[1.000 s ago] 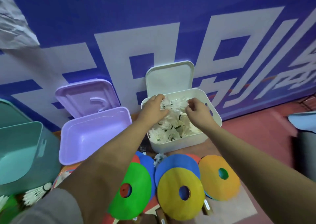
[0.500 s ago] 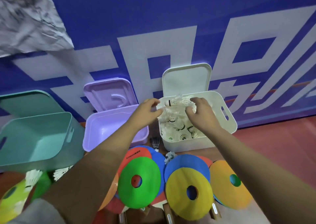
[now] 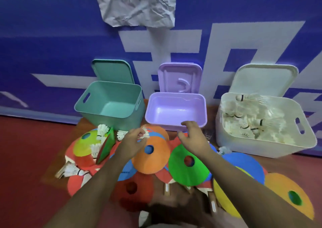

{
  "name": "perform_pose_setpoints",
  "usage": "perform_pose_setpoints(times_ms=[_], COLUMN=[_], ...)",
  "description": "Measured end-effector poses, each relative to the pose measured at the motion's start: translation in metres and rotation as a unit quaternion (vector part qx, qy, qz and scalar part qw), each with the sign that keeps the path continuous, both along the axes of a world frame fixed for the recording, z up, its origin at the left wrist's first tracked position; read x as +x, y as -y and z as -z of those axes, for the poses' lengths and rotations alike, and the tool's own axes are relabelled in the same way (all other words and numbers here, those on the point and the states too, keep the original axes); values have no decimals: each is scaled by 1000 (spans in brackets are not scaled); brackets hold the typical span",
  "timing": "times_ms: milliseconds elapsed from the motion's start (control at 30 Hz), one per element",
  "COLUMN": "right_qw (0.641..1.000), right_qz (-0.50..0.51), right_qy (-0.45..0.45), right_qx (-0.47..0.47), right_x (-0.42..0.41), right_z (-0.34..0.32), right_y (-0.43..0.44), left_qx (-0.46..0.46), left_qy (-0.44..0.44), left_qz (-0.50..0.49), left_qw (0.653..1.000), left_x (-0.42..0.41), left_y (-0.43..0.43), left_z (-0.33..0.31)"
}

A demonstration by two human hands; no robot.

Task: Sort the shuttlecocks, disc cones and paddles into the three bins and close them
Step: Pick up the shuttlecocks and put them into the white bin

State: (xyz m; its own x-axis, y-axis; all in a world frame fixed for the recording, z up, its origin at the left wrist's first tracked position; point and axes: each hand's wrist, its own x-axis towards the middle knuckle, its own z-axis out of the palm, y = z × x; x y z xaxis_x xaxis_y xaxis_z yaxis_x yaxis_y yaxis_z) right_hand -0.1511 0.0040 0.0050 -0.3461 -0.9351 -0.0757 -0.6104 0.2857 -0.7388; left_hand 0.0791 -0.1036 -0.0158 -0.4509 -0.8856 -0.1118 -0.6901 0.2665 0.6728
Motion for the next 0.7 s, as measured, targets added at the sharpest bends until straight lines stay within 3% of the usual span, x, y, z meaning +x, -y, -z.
perform_pose_setpoints(times_ms=[233, 700], right_qw=[996, 985], right_qz=[-53, 31], right_qy=[-4, 27], right_qx=[76, 170], right_x=[88, 154], right_z=[29, 114], right_y=[47, 169], left_qx=[26, 122], left_qy=[140, 184], left_qz=[-21, 41], left_qw=[990, 974], left_x=[69, 74], left_y=[40, 112], left_z=[24, 98])
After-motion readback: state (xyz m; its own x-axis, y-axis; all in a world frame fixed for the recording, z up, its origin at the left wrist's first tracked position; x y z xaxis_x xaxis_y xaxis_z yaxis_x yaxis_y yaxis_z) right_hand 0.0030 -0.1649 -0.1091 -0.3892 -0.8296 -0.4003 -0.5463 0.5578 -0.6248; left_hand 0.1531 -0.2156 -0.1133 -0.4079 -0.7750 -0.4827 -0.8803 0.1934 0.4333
